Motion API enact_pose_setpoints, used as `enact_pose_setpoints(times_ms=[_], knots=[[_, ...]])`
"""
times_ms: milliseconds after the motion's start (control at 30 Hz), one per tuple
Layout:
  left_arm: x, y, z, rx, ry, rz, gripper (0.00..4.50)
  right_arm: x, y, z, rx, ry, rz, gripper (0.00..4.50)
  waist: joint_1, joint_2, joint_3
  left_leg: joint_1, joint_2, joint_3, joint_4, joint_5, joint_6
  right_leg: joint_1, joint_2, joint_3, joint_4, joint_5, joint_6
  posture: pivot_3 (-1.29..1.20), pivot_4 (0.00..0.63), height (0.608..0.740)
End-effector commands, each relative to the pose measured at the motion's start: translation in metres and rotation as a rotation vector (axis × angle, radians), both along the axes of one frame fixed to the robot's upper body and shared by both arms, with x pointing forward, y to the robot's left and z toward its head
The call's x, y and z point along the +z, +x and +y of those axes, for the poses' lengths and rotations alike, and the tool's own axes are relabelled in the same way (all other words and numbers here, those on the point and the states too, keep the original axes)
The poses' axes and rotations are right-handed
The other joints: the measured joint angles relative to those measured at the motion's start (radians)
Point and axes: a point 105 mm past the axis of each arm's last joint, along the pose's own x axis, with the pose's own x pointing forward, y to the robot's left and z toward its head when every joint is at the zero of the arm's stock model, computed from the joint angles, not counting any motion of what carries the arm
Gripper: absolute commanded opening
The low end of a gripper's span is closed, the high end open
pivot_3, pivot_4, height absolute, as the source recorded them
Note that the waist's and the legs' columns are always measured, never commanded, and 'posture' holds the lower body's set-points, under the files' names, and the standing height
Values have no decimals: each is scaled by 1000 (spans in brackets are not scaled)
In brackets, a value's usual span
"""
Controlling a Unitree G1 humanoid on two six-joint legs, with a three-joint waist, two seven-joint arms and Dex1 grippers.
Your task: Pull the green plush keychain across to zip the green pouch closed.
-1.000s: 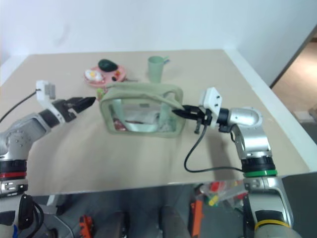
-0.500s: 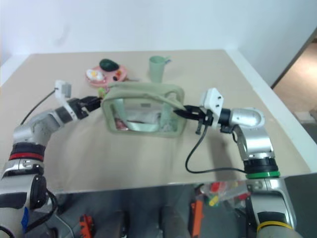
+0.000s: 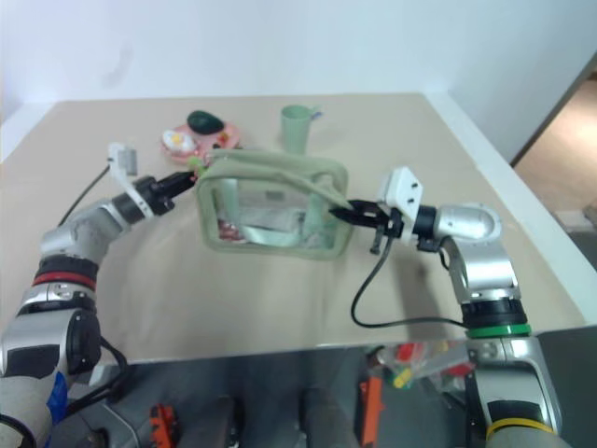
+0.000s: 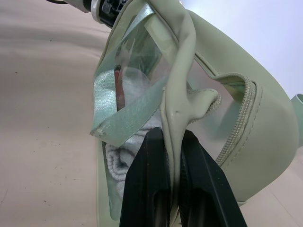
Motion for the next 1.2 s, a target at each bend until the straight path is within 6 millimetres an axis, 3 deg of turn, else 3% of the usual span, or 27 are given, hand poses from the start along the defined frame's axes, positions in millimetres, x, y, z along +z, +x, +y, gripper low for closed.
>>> enact_pose_setpoints(times_ms=[33,200,333,500,633,767,867,967,1100,1200], knots=[[25,-1,7,5,-24,-74,53,8,-2,-2,-3,-23,-33,0,0,0,0,0,0,0,0,0,0,0,0,0,0,0,0,0,150,740],[31,-10,9,-24,-20,-93,53,8,0,0,0,-24,-33,0,-1,0,0,0,0,0,0,0,0,0,0,0,0,0,0,0,150,740],[55,-27,3,-72,5,-153,53,8,0,0,-1,-24,-34,0,-1,0,0,0,0,0,0,0,0,0,0,0,0,0,0,0,150,740],[106,-54,-26,-143,62,-291,53,8,1,-2,-6,-25,-35,0,0,0,0,0,0,0,0,0,0,0,0,0,0,0,0,0,150,740],[126,-65,-60,-204,84,-342,53,8,1,-2,-9,-27,-35,0,0,0,0,0,0,0,0,0,0,0,0,0,0,0,1,0,150,740],[125,-74,-111,-322,117,-356,53,10,2,0,-4,-28,-40,0,0,0,0,1,0,0,1,1,-2,1,0,0,0,1,1,0,150,740],[114,-70,-126,-346,138,-329,53,13,2,1,0,-25,-47,0,-3,0,0,1,-1,0,0,1,-3,1,0,1,0,1,1,0,150,740],[101,-64,-130,-328,198,-301,53,14,2,2,-3,-22,-57,0,-9,0,0,2,0,1,-1,1,-2,0,0,2,0,1,1,0,150,740],[91,-54,-118,-268,280,-281,53,13,0,0,-7,-22,-59,0,-9,0,0,2,0,0,-1,1,-2,0,1,2,0,1,1,0,150,740],[93,-50,-108,-237,302,-287,966,12,0,0,-9,-21,-58,0,-8,0,0,2,0,0,-1,1,-2,0,0,2,0,1,1,0,150,740]])
